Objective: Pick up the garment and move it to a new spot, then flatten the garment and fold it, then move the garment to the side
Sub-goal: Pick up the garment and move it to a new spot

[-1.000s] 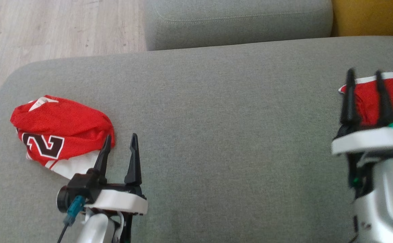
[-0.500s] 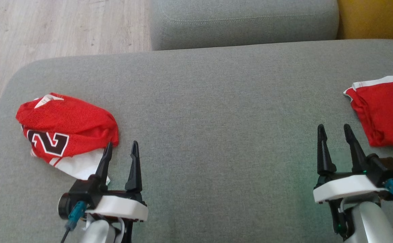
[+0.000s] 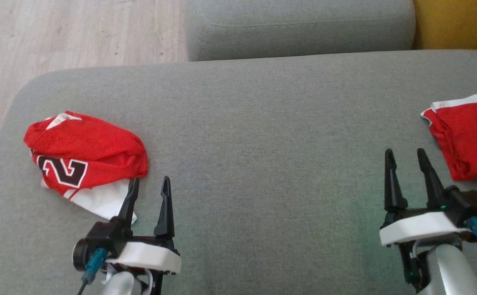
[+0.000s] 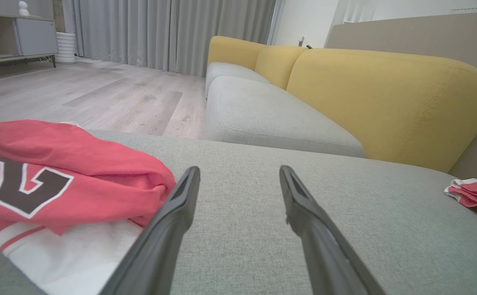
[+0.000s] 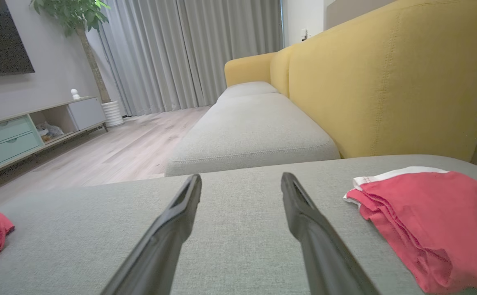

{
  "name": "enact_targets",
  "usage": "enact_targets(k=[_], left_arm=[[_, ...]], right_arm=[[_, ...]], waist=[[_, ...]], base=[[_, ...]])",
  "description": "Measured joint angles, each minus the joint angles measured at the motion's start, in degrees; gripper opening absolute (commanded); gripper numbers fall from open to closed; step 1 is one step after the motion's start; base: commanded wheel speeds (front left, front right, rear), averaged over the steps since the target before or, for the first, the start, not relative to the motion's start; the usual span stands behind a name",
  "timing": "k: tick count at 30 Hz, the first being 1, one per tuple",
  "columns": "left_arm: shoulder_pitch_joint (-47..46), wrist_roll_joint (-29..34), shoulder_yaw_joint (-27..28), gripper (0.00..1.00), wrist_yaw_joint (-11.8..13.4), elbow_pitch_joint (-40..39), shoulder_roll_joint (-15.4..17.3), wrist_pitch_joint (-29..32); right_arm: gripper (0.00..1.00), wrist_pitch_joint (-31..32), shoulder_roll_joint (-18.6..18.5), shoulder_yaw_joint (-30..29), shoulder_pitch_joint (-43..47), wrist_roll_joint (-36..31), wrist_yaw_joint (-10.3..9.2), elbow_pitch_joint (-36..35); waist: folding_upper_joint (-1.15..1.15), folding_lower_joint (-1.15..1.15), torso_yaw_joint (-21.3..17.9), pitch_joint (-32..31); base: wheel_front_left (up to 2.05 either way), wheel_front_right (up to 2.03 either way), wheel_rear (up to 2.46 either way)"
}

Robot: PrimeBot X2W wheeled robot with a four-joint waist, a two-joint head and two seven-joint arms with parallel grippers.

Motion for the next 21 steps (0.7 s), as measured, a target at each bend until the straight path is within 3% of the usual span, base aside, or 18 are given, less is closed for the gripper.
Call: enact_targets(k=[11, 21], left_arm=[[0.1, 0.1, 0.0, 1.00, 0.0, 0.5, 0.0, 0.0], [1.9, 0.6, 0.9, 1.00, 0.0, 1.2, 0.1, 0.0]], right_arm=[[1.00, 0.0, 0.0, 3.9, 2.9, 0.0, 0.00, -0.1], [1.00, 0.0, 0.0, 6.7, 4.5, 0.4, 0.01, -0.2]], waist=[[0.00, 0.00, 4.5, -1.6], [0.00, -0.01, 12.0, -2.9]], base=[[0.00, 0.00, 0.00], [0.00, 0.00, 0.00]])
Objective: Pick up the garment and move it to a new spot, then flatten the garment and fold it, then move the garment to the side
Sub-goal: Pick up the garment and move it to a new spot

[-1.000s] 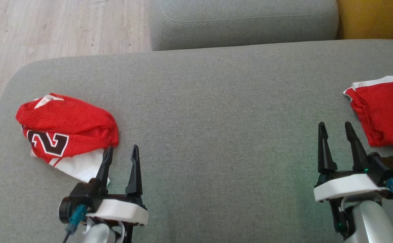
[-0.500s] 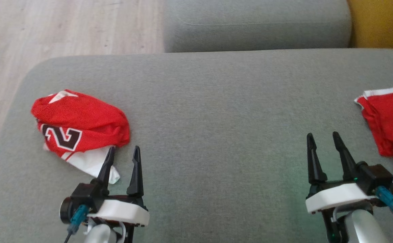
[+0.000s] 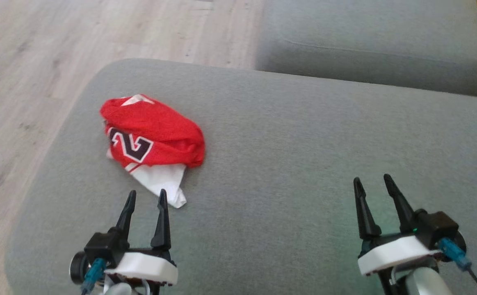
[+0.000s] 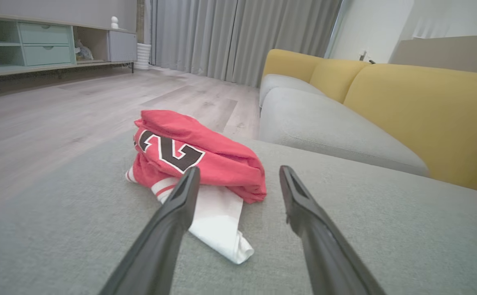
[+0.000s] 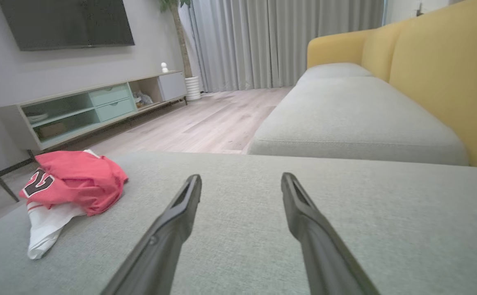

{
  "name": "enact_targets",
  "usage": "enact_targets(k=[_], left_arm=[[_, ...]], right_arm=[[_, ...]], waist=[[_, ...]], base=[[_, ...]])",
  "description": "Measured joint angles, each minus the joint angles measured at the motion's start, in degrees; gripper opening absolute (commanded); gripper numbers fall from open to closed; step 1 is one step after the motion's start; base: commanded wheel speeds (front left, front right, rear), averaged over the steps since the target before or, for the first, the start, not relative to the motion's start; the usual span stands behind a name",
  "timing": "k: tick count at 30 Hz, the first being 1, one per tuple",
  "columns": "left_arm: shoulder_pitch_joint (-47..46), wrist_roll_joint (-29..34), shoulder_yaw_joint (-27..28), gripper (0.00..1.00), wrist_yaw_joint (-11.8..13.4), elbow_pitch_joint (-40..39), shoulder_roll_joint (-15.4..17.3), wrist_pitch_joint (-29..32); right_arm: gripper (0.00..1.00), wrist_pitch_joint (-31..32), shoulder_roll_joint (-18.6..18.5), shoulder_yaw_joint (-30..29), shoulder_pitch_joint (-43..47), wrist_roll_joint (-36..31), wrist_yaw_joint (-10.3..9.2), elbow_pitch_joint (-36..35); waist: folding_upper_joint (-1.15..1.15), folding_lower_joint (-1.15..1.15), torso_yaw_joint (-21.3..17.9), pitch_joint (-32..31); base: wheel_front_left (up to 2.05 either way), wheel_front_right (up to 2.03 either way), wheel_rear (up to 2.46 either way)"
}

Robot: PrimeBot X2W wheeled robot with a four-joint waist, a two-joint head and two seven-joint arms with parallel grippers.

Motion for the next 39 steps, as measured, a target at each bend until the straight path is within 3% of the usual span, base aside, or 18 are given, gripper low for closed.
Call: enact_targets(k=[7, 12, 19, 29, 39], left_arm=[[0.3, 0.1, 0.2, 1.00, 0.0, 0.5, 0.0, 0.0], [0.3, 0.6, 0.4, 1.00, -0.1, 0.7, 0.0, 0.0], [-2.7, 2.7, 0.1, 1.00, -1.6, 4.8, 0.4, 0.5], [-22.2, 6.6, -5.7, 1.00, -4.5, 16.4, 2.6, 10.3], [-31.8, 8.1, -6.7, 1.00, -3.0, 29.6, 4.0, 13.9]], right_arm=[[1.00, 0.0, 0.0, 1.4, 0.9, 0.5, -0.01, 0.3], [1.00, 0.0, 0.0, 1.8, 0.9, 0.6, 0.00, 0.3], [1.00, 0.0, 0.0, 1.1, 0.5, 0.4, 0.00, 0.3], [1.00, 0.0, 0.0, -0.4, -4.3, -1.5, 0.00, -0.1], [1.00, 0.0, 0.0, -0.5, -6.9, -1.6, -0.01, -0.3]], waist=[[0.00, 0.00, 4.0, -0.5], [0.00, 0.00, 4.6, -0.3], [0.00, 0.00, 2.9, 2.7], [0.00, 0.02, -0.6, 10.6], [0.00, 0.02, -5.2, 15.7]], base=[[0.00, 0.00, 0.00], [0.00, 0.00, 0.00], [0.00, 0.00, 0.00], [0.00, 0.00, 0.00], [0.00, 0.00, 0.00]])
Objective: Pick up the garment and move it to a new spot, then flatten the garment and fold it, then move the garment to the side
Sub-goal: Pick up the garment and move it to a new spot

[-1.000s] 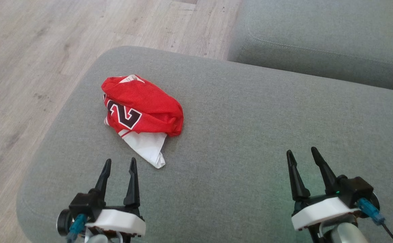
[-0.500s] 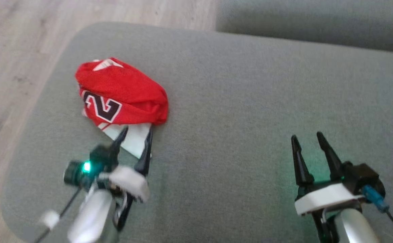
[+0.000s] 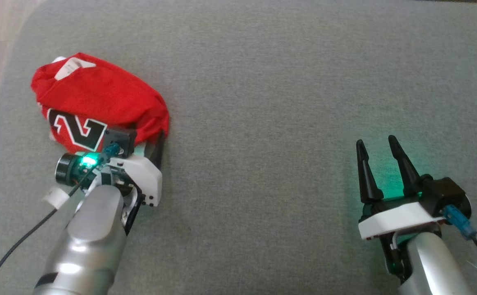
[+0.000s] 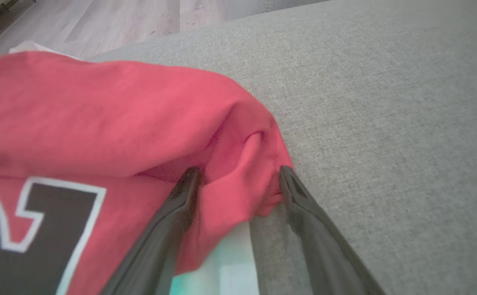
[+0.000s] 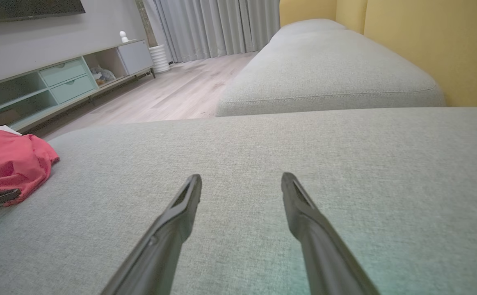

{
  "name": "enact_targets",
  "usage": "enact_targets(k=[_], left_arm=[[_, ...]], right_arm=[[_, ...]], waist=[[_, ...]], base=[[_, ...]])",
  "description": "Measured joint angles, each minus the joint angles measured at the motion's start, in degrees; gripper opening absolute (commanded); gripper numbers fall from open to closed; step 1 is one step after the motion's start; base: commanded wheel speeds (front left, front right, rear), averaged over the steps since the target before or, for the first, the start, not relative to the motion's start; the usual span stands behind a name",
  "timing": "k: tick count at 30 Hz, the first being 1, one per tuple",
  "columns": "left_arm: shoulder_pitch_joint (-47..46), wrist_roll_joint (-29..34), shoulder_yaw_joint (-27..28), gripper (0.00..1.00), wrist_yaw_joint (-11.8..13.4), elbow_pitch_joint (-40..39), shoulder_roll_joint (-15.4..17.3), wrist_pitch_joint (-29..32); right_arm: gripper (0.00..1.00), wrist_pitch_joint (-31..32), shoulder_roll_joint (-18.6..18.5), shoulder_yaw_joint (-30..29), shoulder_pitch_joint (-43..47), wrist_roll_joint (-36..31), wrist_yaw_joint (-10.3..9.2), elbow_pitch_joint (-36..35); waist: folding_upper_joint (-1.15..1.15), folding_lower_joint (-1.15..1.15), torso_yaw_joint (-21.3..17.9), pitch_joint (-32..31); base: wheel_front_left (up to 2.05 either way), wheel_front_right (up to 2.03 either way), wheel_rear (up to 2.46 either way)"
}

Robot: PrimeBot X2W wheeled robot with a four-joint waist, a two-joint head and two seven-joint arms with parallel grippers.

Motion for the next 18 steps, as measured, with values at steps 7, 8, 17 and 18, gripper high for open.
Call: enact_targets(k=[7, 8, 17, 18], left_arm=[[-1.9, -0.2, 0.0, 0.00, -0.2, 3.6, 0.0, -4.8], [-2.0, -0.3, 0.0, 0.00, -0.3, 3.6, 0.0, -6.3], [-3.1, -1.7, -0.6, 0.00, -2.0, -4.2, -0.5, -13.4], [-3.4, -1.7, -0.7, 0.00, -2.1, -6.3, -0.5, -13.5]], right_arm=[[1.00, 0.0, 0.0, 0.0, -0.5, 0.0, 0.00, 0.3], [1.00, 0.0, 0.0, 0.1, -0.5, 0.0, 0.01, 0.4], [1.00, 0.0, 0.0, 1.5, -0.4, 0.8, 0.00, 1.5], [1.00, 0.0, 0.0, 1.5, -0.4, 1.1, 0.00, 1.5]], waist=[[0.00, -0.01, -1.3, -0.4], [0.00, -0.01, -1.3, -0.7], [0.00, -0.02, -2.5, -4.3], [0.00, -0.02, -2.8, -4.8]], base=[[0.00, 0.00, 0.00], [0.00, 0.00, 0.00], [0.00, 0.00, 0.00], [0.00, 0.00, 0.00]])
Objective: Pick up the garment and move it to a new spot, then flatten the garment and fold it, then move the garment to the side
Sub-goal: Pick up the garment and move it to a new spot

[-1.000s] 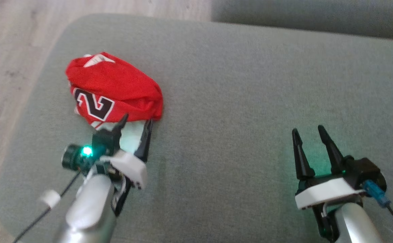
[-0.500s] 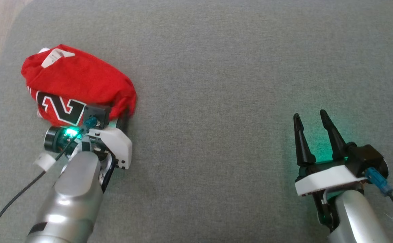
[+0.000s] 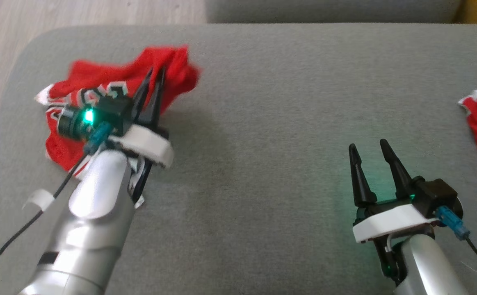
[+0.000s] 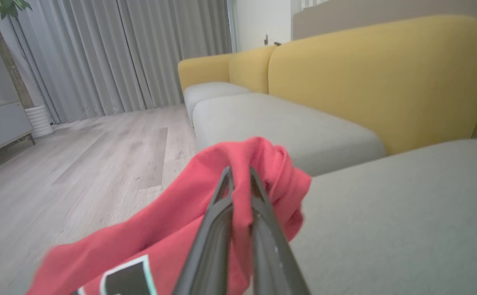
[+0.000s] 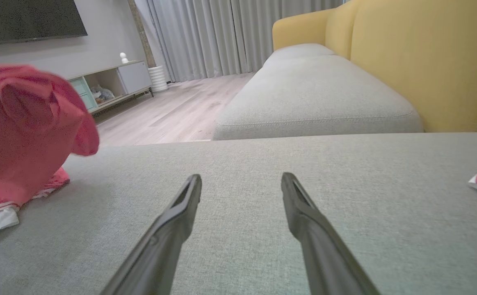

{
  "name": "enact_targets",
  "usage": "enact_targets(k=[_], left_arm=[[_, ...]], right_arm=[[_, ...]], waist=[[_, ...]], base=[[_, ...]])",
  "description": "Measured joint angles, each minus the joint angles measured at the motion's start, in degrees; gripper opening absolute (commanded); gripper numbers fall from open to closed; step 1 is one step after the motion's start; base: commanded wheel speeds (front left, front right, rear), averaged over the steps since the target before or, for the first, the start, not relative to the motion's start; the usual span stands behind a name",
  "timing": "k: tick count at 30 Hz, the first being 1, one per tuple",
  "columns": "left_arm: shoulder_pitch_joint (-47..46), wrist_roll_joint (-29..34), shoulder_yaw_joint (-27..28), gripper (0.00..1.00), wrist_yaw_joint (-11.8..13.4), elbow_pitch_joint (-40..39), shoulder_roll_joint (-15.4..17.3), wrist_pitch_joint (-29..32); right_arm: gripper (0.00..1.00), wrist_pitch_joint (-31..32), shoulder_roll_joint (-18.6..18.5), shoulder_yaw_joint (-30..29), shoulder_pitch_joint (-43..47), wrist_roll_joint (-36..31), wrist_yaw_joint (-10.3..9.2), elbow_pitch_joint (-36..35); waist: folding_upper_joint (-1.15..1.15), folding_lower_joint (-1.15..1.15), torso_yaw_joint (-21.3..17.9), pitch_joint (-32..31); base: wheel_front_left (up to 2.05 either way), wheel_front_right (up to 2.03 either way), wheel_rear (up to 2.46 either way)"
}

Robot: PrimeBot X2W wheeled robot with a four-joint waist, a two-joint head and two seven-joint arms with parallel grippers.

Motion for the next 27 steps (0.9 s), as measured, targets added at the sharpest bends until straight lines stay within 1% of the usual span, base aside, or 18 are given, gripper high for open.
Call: enact_targets(k=[3, 4, 7, 11, 15, 19, 22, 23, 24, 27], left_arm=[[-0.7, -0.4, -0.5, 0.00, -0.1, -6.4, -0.2, -0.3], [-0.7, -0.8, -1.5, 0.00, -0.5, -10.5, -0.3, -0.4], [-0.7, -1.4, -3.3, 0.00, -0.5, -14.9, -0.7, -0.4], [-0.6, -1.6, -6.0, 0.00, -0.5, -19.6, -1.3, 1.0], [-0.6, -2.5, -9.7, 0.00, -0.5, -22.3, -2.3, 2.5], [-0.7, -4.2, -13.6, 0.00, -0.4, -23.0, -3.6, 2.7], [-0.8, -6.3, -17.0, 0.00, 0.6, -22.5, -3.6, 2.7], [-0.8, -7.9, -18.6, 0.29, 1.3, -22.4, -3.5, 2.8], [-0.9, -9.0, -20.4, 1.00, 1.8, -21.9, -3.5, 3.0], [-1.4, -11.1, -25.7, 1.00, 3.1, -20.8, -3.6, 3.4]], right_arm=[[1.00, 0.0, 0.0, 0.2, 0.1, 0.5, 0.00, 0.1], [1.00, 0.0, 0.0, 0.2, 0.2, 1.1, 0.01, 0.0], [1.00, 0.0, 0.0, 0.2, 0.2, 1.6, 0.00, -0.1], [1.00, 0.0, 0.0, 0.2, 0.2, 2.2, 0.01, -0.3], [1.00, 0.0, 0.0, -0.3, 0.2, 3.1, 0.01, -0.7], [1.00, 0.0, 0.0, -0.2, 0.0, 3.4, 0.00, -1.1], [1.00, 0.0, 0.0, -0.2, -0.1, 3.6, 0.00, -1.3], [1.00, 0.0, 0.0, -0.1, -0.1, 3.7, 0.01, -1.3], [1.00, 0.0, 0.0, 0.0, -0.1, 3.8, 0.00, -1.3], [1.00, 0.0, 0.0, -0.1, -0.1, 4.0, 0.00, -1.4]], waist=[[0.00, 0.00, -1.3, -1.2], [0.00, 0.00, -2.4, -1.9], [0.00, 0.00, -4.4, -2.5], [0.00, 0.00, -7.3, -2.6], [0.00, 0.00, -10.4, -2.1], [0.00, 0.00, -13.5, -1.2], [0.00, 0.00, -15.8, -0.4], [0.00, 0.01, -16.6, -0.1], [0.00, 0.01, -17.3, 0.2], [0.00, 0.01, -18.7, 1.3]], base=[[0.00, 0.00, 0.00], [0.00, 0.00, 0.00], [0.00, 0.00, 0.00], [0.00, 0.00, 0.00], [0.00, 0.00, 0.00], [0.00, 0.00, 0.00], [0.00, 0.00, 0.00], [0.00, 0.00, 0.00], [0.00, 0.00, 0.00], [0.00, 0.00, 0.00]])
